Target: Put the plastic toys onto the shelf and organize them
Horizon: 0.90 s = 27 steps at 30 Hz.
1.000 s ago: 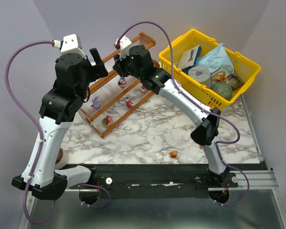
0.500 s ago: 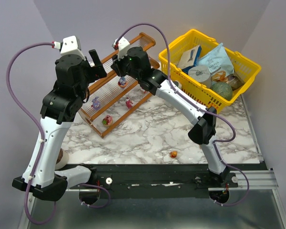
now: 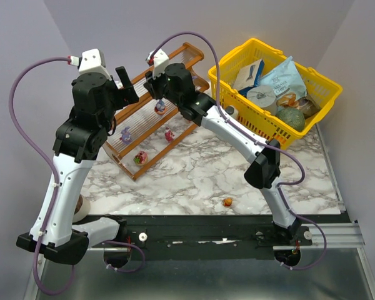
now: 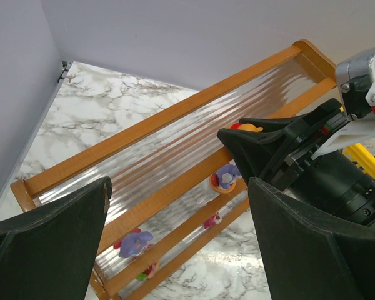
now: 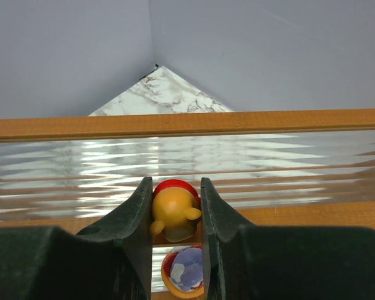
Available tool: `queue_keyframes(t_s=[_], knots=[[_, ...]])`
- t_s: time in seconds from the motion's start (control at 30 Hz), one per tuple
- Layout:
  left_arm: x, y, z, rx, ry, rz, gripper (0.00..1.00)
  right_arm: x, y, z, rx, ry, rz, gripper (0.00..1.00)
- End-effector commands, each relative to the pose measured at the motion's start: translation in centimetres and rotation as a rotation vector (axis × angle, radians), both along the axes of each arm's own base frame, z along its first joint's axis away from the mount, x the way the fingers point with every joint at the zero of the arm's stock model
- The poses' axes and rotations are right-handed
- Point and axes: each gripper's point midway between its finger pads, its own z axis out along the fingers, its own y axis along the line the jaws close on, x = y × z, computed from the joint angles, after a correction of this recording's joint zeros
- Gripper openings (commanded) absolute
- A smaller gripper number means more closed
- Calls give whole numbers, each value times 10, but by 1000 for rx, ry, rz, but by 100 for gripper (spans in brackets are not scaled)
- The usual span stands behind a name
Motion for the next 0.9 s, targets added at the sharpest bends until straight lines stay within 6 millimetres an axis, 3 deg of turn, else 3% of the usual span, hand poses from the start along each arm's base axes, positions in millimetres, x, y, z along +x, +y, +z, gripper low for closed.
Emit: queue_keyframes(t_s=[0.0, 0.43, 0.87], knots=[[-6, 2, 6, 5, -26, -14, 99, 16, -1, -35, -58, 22, -53, 13], [-3, 9, 0, 18, -17, 3, 99, 24, 0, -47, -68, 20, -78, 16], [21, 16, -13, 17, 32, 40, 99, 22, -2, -49, -78, 29, -72, 23]])
